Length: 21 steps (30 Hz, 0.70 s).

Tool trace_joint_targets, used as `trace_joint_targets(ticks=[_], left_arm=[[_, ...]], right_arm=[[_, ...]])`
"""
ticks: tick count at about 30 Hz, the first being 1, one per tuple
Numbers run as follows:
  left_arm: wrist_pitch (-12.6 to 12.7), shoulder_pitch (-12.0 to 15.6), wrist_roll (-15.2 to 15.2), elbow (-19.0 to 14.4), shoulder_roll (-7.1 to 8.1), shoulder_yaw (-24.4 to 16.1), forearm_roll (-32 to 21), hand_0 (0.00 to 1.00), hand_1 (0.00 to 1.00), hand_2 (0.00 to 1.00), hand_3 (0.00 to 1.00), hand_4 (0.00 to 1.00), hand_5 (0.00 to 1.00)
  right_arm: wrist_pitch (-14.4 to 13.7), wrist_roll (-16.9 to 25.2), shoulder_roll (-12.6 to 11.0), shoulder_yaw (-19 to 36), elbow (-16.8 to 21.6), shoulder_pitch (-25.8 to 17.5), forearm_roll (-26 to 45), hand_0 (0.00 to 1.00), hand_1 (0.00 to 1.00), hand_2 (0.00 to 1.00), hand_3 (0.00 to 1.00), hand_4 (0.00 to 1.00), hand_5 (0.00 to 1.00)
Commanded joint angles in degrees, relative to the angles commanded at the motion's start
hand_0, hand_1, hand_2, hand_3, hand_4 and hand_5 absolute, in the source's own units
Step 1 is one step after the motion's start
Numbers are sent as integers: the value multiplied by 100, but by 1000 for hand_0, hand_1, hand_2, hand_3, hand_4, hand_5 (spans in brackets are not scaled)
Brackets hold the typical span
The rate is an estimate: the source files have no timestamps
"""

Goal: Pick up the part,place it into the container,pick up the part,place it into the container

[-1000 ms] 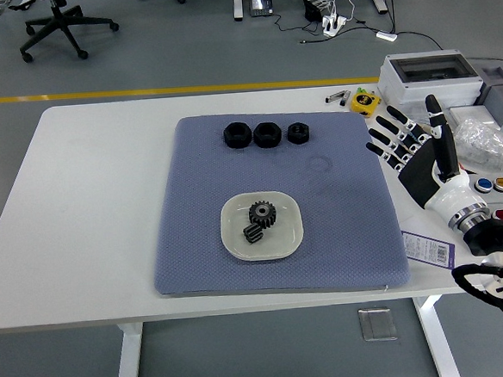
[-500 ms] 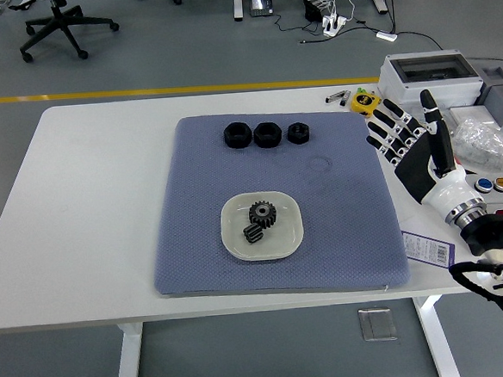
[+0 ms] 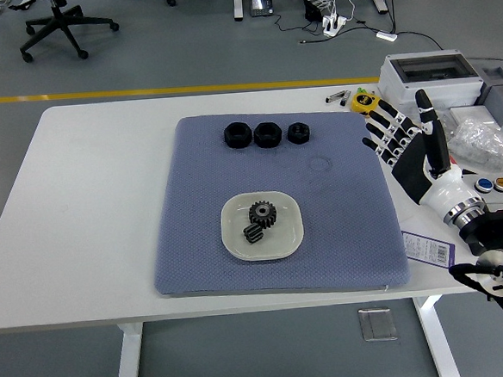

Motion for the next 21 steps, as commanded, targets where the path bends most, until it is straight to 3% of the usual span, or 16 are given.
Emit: trace_joint_targets(ticks=[10,21], left_arm=[[-11,-8,-4,0,0,30,-20,902,903,929,701,638,825],[-20,-19,-21,0,0,39,-19,901,903,928,698,637,824]], right_arm=[[-206,6,27,-37,-40,39,-375,998,998,995,998,998,998],[-219,-15,19,-48,-52,38,-277,998,998,992,998,998,998]])
